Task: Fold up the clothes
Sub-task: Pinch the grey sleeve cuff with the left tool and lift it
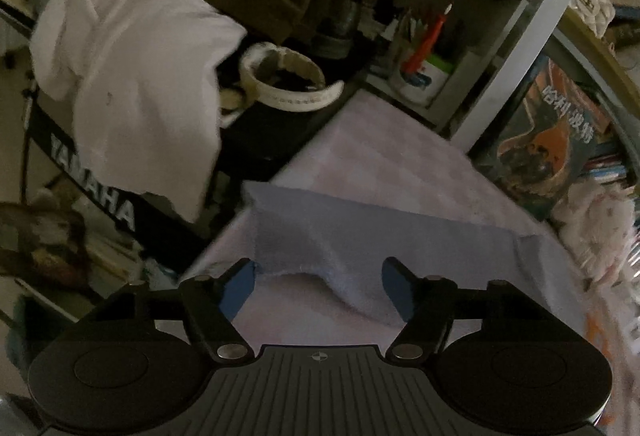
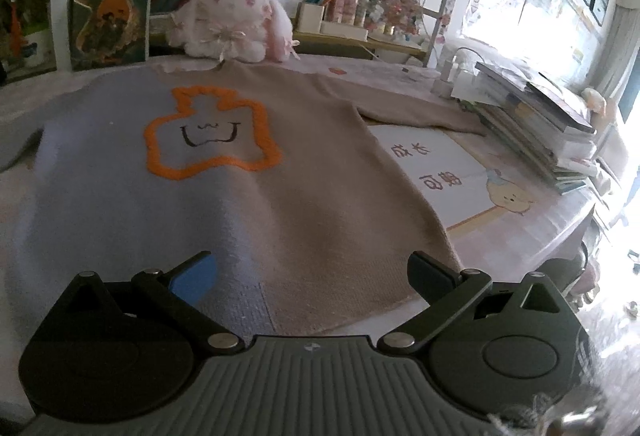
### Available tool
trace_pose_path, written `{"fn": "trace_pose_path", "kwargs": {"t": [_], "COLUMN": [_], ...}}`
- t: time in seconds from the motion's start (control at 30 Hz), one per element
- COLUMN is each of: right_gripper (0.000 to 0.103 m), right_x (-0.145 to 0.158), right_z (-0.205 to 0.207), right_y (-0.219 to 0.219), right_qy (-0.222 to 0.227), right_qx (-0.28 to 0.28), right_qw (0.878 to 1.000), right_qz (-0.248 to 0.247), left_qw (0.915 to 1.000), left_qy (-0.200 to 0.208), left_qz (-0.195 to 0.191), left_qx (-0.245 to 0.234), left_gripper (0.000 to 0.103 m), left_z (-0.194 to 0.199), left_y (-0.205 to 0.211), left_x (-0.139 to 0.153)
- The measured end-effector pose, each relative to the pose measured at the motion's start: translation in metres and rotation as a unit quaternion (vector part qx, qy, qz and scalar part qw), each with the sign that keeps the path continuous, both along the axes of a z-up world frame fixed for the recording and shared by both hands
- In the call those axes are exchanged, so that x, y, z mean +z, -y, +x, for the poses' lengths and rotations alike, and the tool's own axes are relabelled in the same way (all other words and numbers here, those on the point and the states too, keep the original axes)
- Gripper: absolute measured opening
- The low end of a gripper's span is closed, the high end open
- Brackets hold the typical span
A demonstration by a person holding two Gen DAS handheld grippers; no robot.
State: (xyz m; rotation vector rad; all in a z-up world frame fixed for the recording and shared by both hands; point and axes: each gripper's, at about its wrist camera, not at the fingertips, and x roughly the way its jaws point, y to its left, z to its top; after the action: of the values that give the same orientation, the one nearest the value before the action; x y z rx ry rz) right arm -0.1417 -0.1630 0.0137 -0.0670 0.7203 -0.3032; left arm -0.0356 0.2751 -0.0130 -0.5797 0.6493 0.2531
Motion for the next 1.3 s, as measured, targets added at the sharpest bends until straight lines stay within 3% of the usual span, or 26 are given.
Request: {"fn": "trace_pose_path", "kwargs": {"t": [0.1, 0.2, 0.23, 0.3, 0.4, 0.63, 0.8, 0.9, 1.0, 1.17, 1.3], "right_gripper": [0.103, 0.103, 0.103, 0.103, 0.103, 0.103, 0.103, 0.103, 0.103, 0.103, 0.103], "right_x": [0.0, 0.0, 0.0, -0.001, -0.003, -0.005, -0.005, -0.005, -0.005, -0.008, -0.007], "right_z": [0.0, 0.0, -0.001, -0.001, -0.002, 0.002, 0.004, 0.006, 0.009, 0.021, 0.036], "right_y": [0.002, 0.002, 0.003, 0.003, 0.007, 0.011, 0.013, 0.017, 0.024, 0.041, 0.061], "right_qy": [-0.003, -0.005, -0.005, -0.006, -0.012, -0.018, -0.015, -0.011, -0.007, -0.003, 0.0], "right_qx": [-0.005, -0.005, -0.005, -0.005, -0.011, -0.012, 0.008, 0.02, 0.034, 0.073, 0.121], "right_qw": [1.0, 1.0, 1.0, 1.0, 1.0, 1.0, 1.0, 1.0, 0.999, 0.997, 0.993], "right_qz": [-0.001, -0.003, -0.004, -0.003, 0.001, 0.002, -0.006, -0.009, -0.012, -0.011, -0.006], "left_qw": [0.9994, 0.9991, 0.9992, 0.999, 0.9971, 0.9896, 0.9846, 0.9819, 0.9837, 0.9924, 0.9935], "left_qy": [0.004, 0.008, 0.008, 0.008, 0.004, 0.0, -0.009, -0.008, -0.004, 0.045, 0.091], "left_qz": [-0.027, -0.03, -0.03, -0.044, -0.072, -0.124, -0.139, -0.144, -0.126, -0.05, 0.014], "left_qx": [-0.02, -0.028, -0.023, -0.005, 0.026, 0.072, 0.106, 0.122, 0.128, 0.103, 0.067], "left_gripper": [0.068, 0.062, 0.059, 0.042, 0.031, 0.027, 0.004, 0.003, 0.003, 0.003, 0.003], "left_z": [0.01, 0.015, 0.015, 0.016, 0.017, 0.019, 0.019, 0.02, 0.021, 0.025, 0.034], "left_y": [0.011, 0.018, 0.017, 0.01, -0.003, -0.018, -0.025, -0.028, -0.023, 0.01, 0.053], "left_x": [0.001, -0.001, -0.001, -0.002, -0.004, -0.007, -0.012, -0.013, -0.007, 0.029, 0.065]}}
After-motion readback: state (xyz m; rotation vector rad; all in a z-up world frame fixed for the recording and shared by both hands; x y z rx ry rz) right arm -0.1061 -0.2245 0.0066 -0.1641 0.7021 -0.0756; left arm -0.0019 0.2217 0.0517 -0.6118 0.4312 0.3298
